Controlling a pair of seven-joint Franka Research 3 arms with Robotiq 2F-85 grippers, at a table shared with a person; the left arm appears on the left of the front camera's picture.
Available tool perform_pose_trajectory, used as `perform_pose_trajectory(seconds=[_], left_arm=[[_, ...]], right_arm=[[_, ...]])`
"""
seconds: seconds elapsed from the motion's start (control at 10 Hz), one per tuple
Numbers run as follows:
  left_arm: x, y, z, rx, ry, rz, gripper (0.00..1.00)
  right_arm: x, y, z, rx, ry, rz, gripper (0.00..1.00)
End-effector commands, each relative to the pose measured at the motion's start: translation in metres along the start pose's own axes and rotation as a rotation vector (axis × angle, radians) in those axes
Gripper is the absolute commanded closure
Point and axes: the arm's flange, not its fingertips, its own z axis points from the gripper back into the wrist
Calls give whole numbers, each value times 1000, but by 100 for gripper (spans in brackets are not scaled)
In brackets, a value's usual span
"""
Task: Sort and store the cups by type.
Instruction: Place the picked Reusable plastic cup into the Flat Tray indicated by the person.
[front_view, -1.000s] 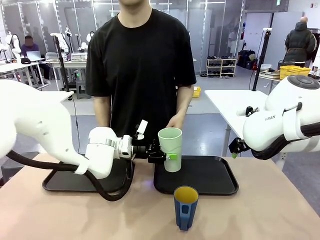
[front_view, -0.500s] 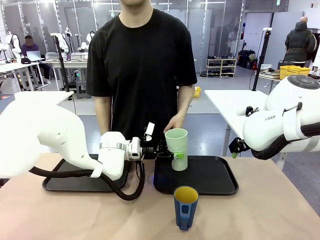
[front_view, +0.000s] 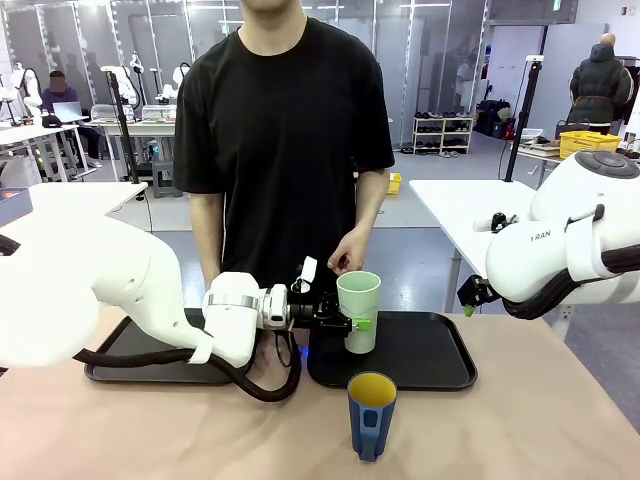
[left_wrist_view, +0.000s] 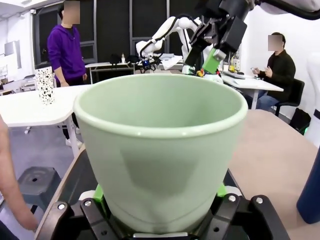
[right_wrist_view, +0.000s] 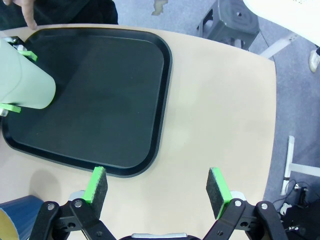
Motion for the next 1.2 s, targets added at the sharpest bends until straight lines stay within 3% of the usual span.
perform_pose_trajectory(seconds=[0.0,0.6,0.8,1.1], left_arm=[[1,8,-2,-17,46,24,15],[-14,4,0,-41,85,41,15],[-13,3,2,-34,98,51,0],[-9,-2,8,-32,124,32,0]], right_arm=[[1,-1,-2,-8,-1,11,0],[1,-1,-2,-8,-1,11,0],[1,-1,-2,-8,-1,11,0],[1,-1,-2,-8,-1,11,0]])
